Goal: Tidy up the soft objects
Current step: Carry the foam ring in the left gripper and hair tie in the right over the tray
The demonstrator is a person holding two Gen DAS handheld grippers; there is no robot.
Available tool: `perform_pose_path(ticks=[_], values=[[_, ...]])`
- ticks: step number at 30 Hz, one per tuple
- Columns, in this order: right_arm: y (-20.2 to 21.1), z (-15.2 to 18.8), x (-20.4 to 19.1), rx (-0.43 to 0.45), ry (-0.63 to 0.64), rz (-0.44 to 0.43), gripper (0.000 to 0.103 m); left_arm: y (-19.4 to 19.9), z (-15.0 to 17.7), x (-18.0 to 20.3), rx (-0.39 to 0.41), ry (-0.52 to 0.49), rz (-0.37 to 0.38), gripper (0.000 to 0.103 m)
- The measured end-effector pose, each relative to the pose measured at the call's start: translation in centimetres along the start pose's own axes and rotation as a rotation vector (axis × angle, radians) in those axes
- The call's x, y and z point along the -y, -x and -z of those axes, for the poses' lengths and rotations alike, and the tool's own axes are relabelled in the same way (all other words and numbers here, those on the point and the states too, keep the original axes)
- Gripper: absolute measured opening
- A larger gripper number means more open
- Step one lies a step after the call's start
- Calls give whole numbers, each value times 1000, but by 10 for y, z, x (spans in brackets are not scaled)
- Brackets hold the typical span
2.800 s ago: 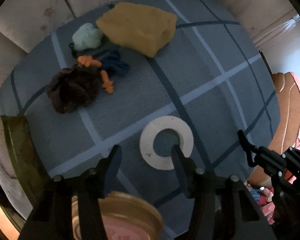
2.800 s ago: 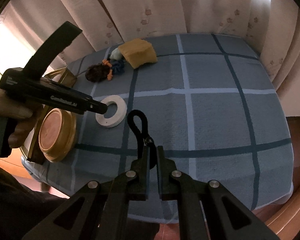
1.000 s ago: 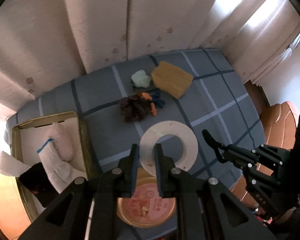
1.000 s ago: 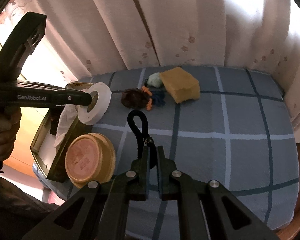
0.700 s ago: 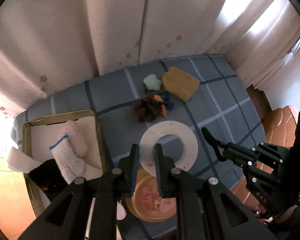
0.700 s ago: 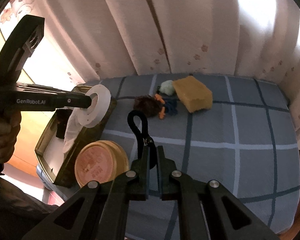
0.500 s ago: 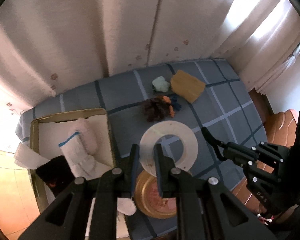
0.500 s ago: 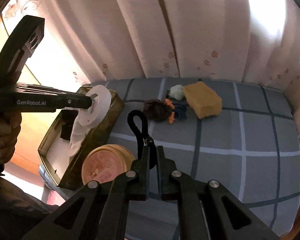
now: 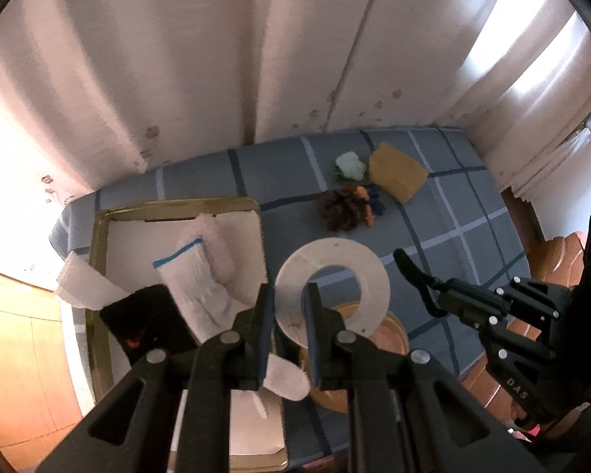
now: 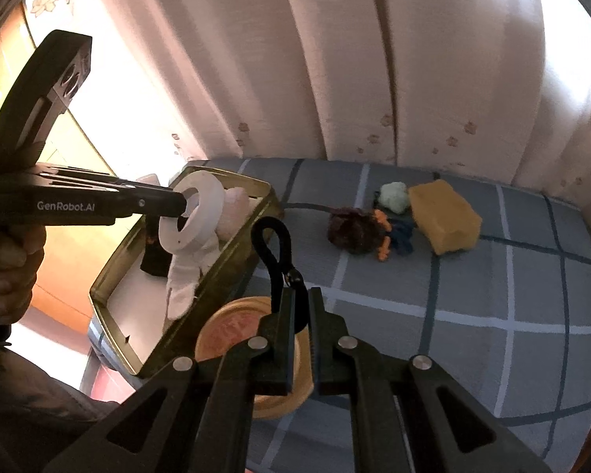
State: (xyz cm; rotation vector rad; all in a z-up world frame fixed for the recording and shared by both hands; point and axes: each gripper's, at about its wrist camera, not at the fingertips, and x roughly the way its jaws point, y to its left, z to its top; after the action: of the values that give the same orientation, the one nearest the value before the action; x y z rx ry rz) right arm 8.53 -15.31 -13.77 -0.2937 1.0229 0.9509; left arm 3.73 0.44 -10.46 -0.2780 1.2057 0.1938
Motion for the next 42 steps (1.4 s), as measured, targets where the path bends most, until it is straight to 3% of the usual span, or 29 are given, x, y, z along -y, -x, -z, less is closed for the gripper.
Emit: perform_pose_path(ticks=[14,42], values=[[-16,-16,-31,-5,71,-57,7,16,15,-36,20,74,-38,13],[-29,-17,-77,-37,169,-116,7,31,52,-77,24,184,-57,13]])
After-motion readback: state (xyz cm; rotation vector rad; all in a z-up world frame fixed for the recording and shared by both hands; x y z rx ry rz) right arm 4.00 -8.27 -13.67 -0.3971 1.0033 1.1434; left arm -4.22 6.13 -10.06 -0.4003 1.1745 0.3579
